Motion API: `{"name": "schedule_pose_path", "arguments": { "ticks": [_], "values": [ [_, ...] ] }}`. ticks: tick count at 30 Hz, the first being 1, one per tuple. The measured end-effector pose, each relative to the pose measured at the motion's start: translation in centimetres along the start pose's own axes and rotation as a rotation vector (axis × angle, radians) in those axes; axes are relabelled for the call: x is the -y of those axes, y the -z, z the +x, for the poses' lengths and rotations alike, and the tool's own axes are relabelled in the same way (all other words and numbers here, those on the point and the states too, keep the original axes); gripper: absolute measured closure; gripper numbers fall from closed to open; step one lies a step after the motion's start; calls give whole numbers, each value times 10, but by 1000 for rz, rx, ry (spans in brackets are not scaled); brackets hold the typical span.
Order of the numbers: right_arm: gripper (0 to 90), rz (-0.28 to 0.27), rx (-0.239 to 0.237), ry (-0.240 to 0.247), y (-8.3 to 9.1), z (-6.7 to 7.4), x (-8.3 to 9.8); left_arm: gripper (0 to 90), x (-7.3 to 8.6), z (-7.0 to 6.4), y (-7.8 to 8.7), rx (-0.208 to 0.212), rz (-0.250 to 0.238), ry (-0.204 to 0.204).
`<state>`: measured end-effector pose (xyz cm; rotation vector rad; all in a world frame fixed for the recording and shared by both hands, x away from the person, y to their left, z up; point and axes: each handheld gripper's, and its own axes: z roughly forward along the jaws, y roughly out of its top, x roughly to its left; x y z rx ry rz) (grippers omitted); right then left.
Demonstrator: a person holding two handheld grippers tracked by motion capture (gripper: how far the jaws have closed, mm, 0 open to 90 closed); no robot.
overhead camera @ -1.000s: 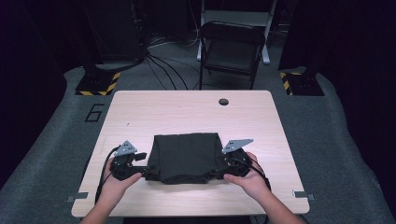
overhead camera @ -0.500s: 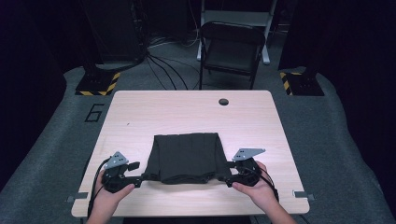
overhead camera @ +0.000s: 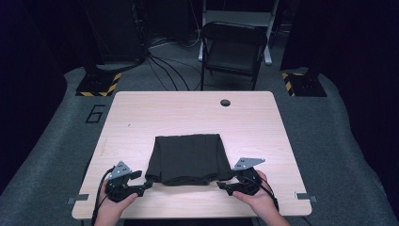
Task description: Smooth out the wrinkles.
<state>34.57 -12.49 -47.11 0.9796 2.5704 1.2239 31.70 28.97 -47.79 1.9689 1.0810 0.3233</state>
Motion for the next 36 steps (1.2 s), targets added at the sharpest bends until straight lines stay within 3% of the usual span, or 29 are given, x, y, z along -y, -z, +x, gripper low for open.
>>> {"name": "schedule_pose_path", "arguments": {
  "ticks": [3, 11, 19, 22, 32, 35, 36],
  "values": [
    [378, 9, 8, 23, -3, 1, 3, 347, 3, 1, -2, -2, -5, -4],
    [391, 11, 23, -6, -11, -2, 10, 347, 9, 4, -7, 4, 16, 2],
    [408, 49, 64, 44, -21, -2, 14, 347, 8, 2, -17, 9, 30, -18],
    [408, 57, 76, 94, -24, 0, 14, 347, 8, 4, -20, 2, 37, -30],
    [414, 78, 86, 122, -26, 1, 17, 343, 6, 7, -25, 20, 33, -7],
    [415, 73, 92, 95, -26, 2, 19, 332, 5, 7, -26, 34, 25, 22],
    [416, 70, 93, 110, -26, 1, 19, 327, 5, 7, -26, 37, 22, 34]
  ]
}}
